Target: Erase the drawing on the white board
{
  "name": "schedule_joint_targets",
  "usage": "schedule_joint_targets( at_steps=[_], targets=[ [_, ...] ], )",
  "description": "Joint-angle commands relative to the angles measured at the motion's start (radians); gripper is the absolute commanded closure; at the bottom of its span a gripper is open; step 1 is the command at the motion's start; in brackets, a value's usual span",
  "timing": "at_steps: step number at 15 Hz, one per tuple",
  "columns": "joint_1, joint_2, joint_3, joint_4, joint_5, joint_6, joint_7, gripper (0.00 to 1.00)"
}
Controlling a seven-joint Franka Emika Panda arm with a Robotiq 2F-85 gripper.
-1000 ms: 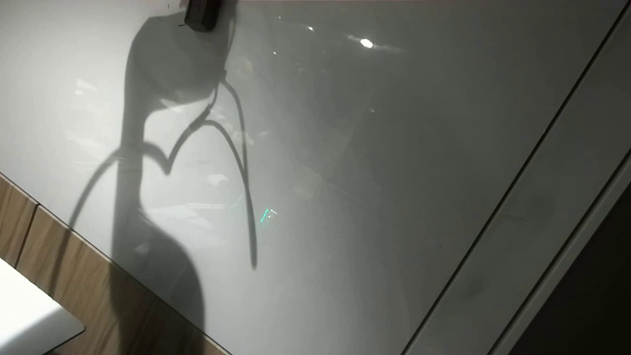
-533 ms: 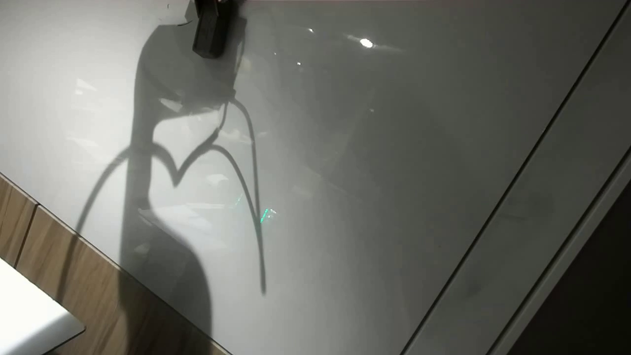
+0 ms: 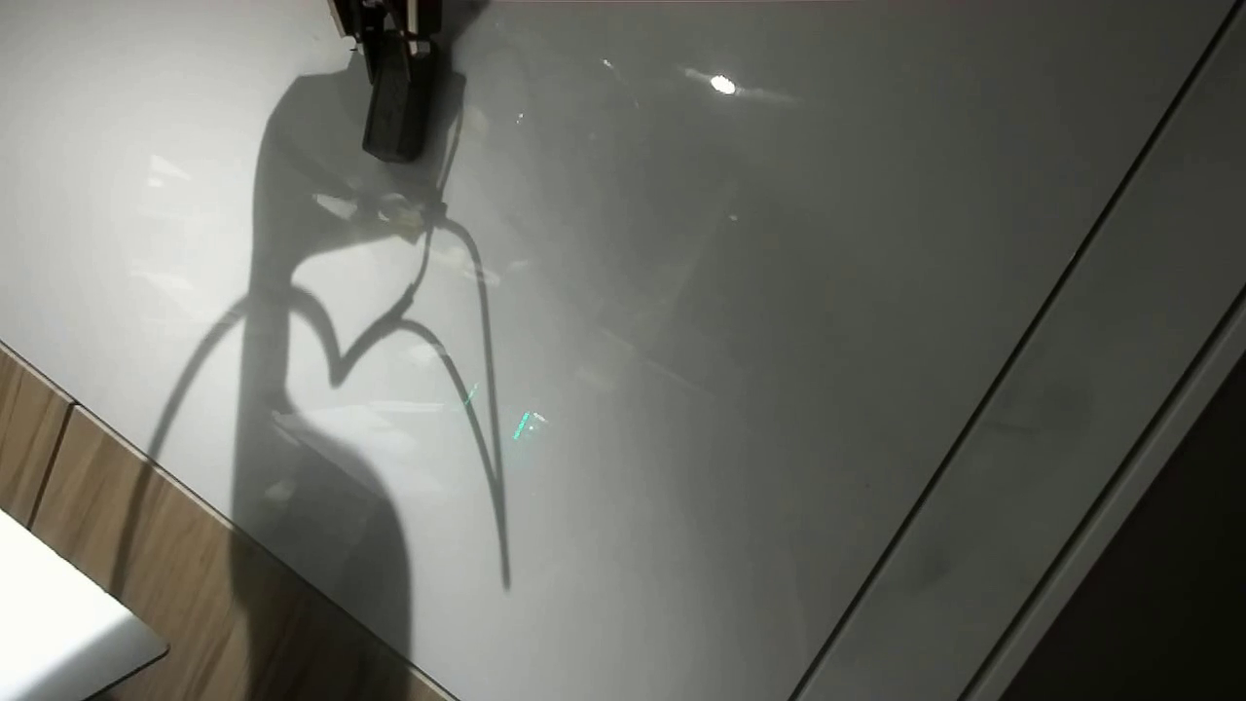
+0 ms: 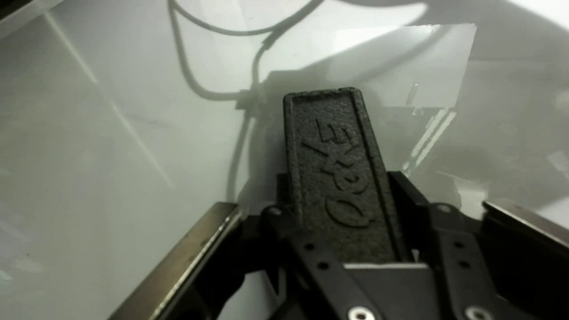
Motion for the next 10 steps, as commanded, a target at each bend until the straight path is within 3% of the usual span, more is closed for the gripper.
schedule_joint_targets(
  at_steps=[1, 10],
  targets=[
    [0.005, 0.142, 0.016, 0.09, -0.042, 0.126, 0.049, 0.7],
    [0.047, 0.095, 0.089, 0.14, -0.041, 0.057, 0.08, 0.7]
  ],
)
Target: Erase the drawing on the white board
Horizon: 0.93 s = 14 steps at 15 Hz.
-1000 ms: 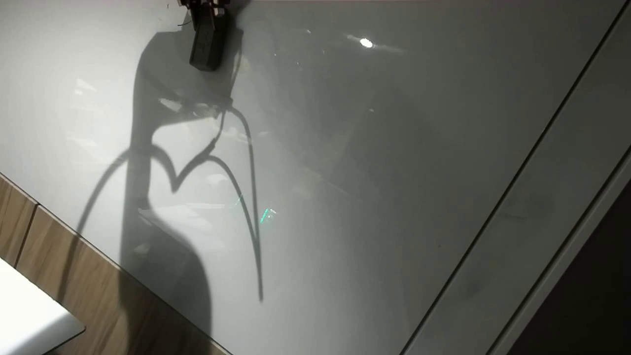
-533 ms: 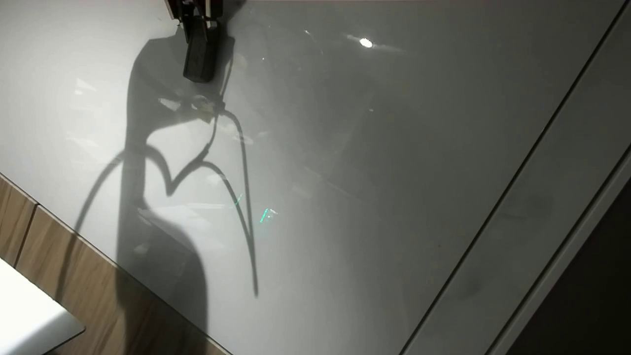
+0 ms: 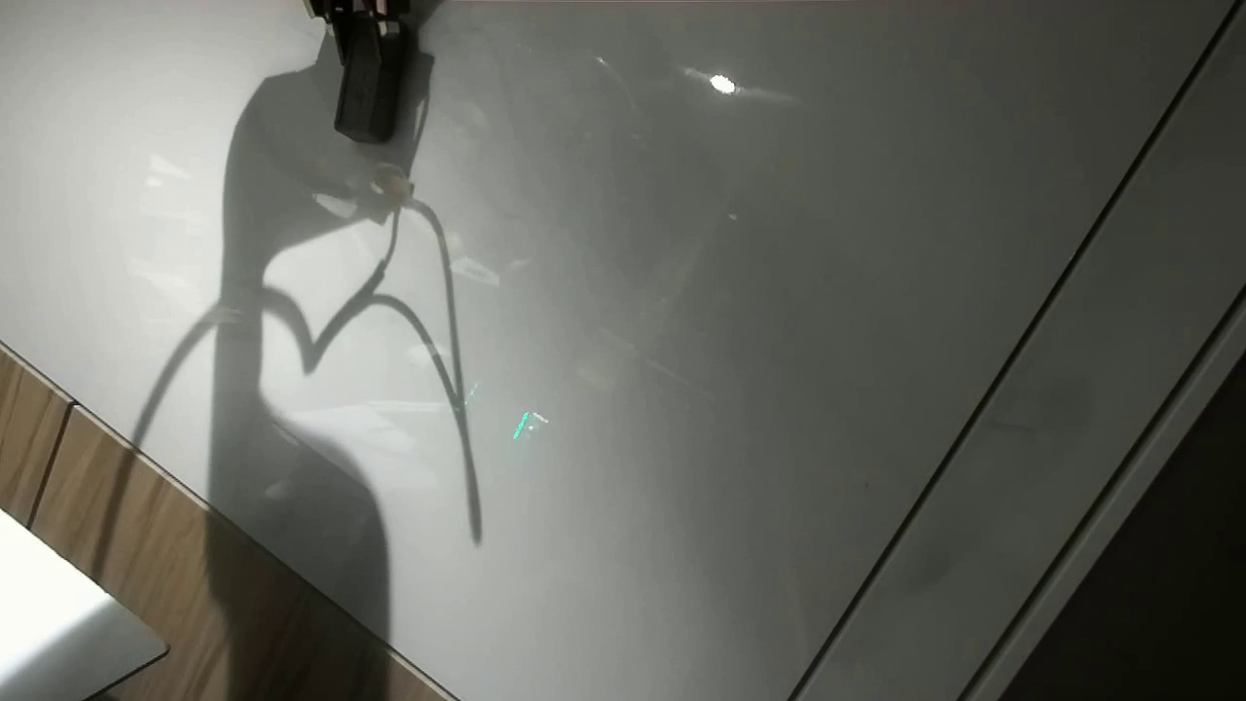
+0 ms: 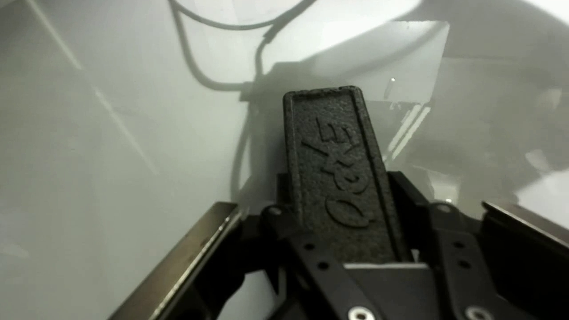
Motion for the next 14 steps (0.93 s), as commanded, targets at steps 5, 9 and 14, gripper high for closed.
schedule_joint_targets(
  at_steps=[5, 9, 14],
  targets=[
    [0.056, 0.097, 0.079, 0.162, -0.035, 0.057, 0.052, 0.7],
    [0.086, 0.096, 0.111, 0.178, -0.036, 0.058, 0.065, 0.7],
    [0.114, 0.092, 0.124, 0.186, -0.033, 0.077, 0.064, 0.7]
  ],
)
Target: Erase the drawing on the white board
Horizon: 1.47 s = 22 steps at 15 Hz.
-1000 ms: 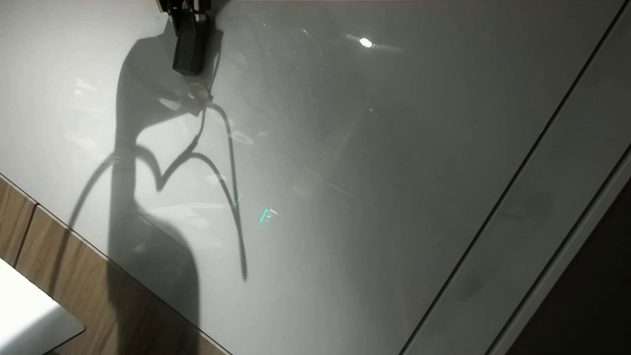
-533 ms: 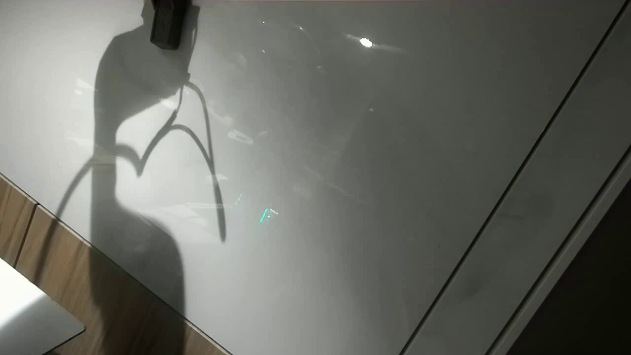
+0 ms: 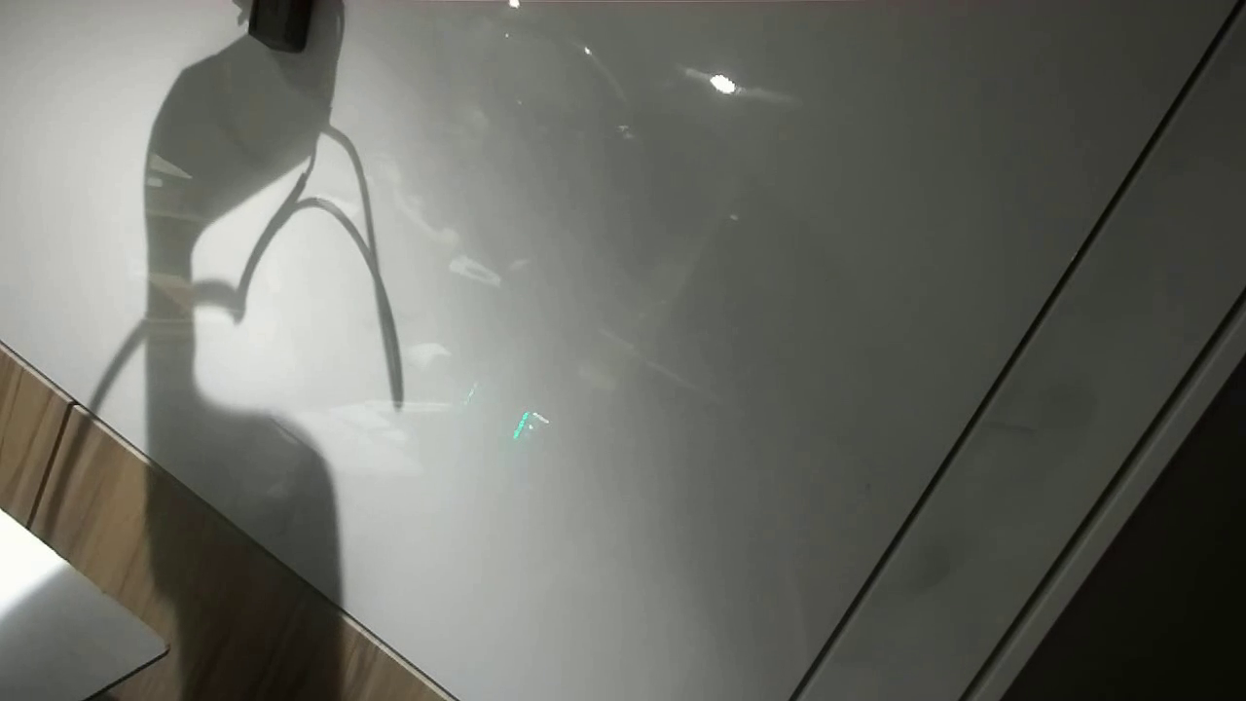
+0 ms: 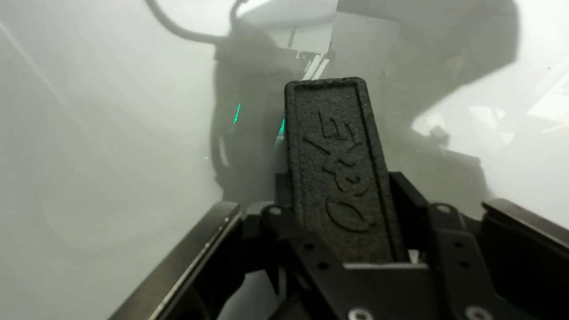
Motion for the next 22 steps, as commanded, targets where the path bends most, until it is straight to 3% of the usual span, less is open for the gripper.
schedule_joint_targets(
  at_steps=[1, 3, 9, 17, 22],
  targets=[
    [0.019, 0.026, -0.001, 0.033, -0.029, 0.074, 0.014, 0.7],
    [0.018, 0.023, -0.011, 0.026, -0.022, 0.085, 0.003, 0.7],
    [0.002, -0.081, -0.06, -0.184, 0.014, 0.088, -0.02, 0.7],
    [-0.026, -0.253, -0.154, -0.488, 0.111, 0.024, -0.097, 0.7],
    [-0.052, -0.294, -0.184, -0.707, 0.136, 0.089, -0.12, 0.7]
  ],
)
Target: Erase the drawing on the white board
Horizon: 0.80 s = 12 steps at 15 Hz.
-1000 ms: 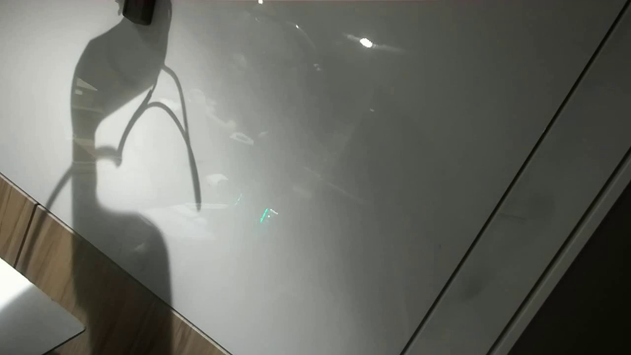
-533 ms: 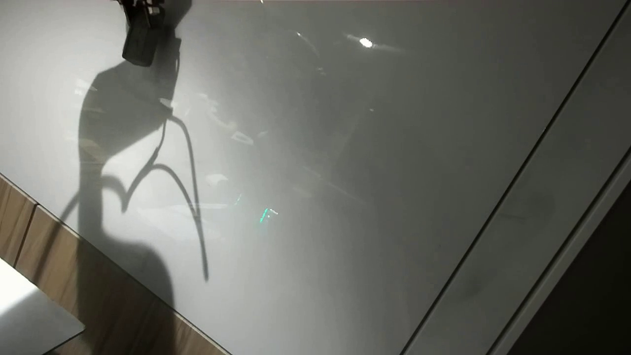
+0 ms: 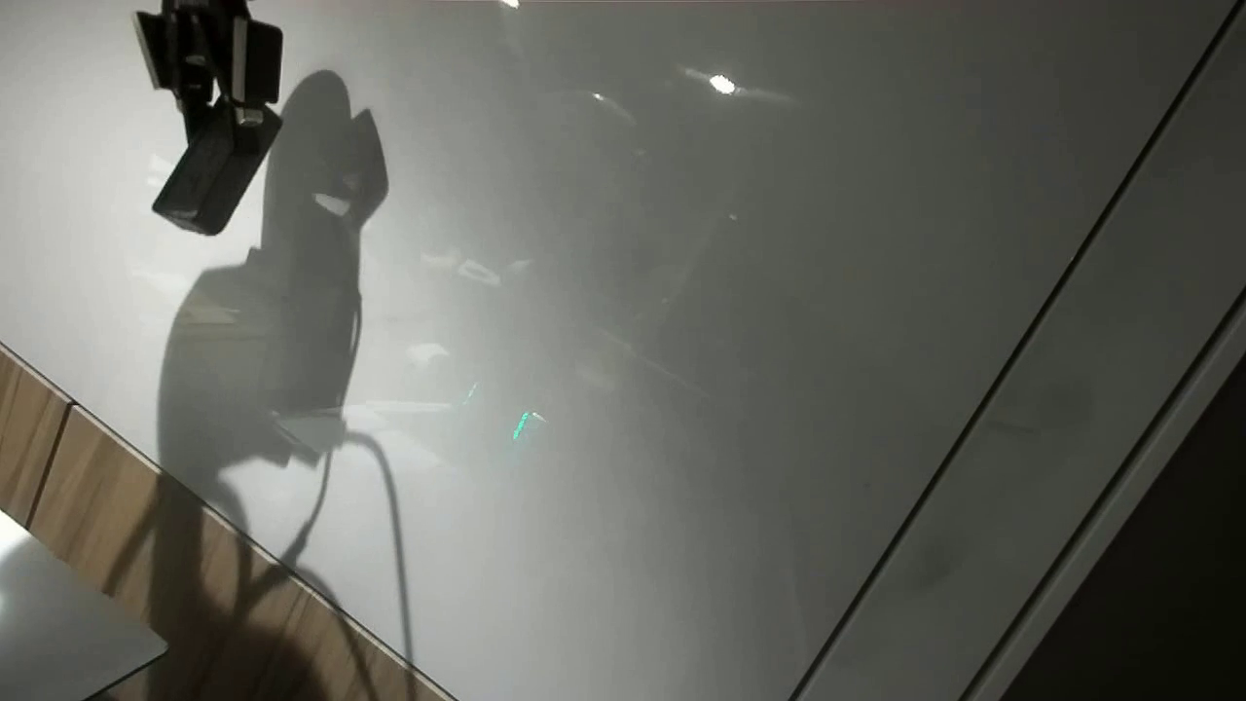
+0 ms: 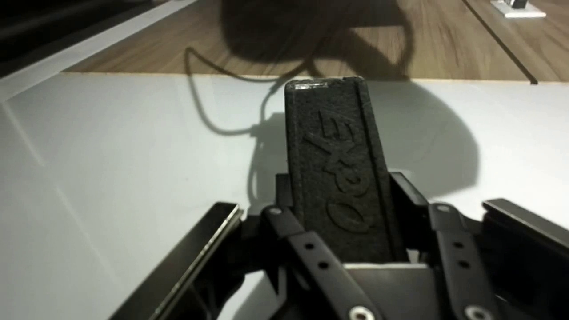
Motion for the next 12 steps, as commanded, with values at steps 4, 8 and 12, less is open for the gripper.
schedule_joint_targets(
  at_steps=[4, 8, 12],
  targets=[
    [-0.052, 0.008, -0.027, -0.297, 0.0, 0.2, -0.019, 0.7],
    [-0.088, 0.08, -0.035, -0.407, 0.002, 0.299, -0.026, 0.7],
    [-0.095, 0.148, -0.033, -0.457, 0.021, 0.322, -0.023, 0.7]
  ],
)
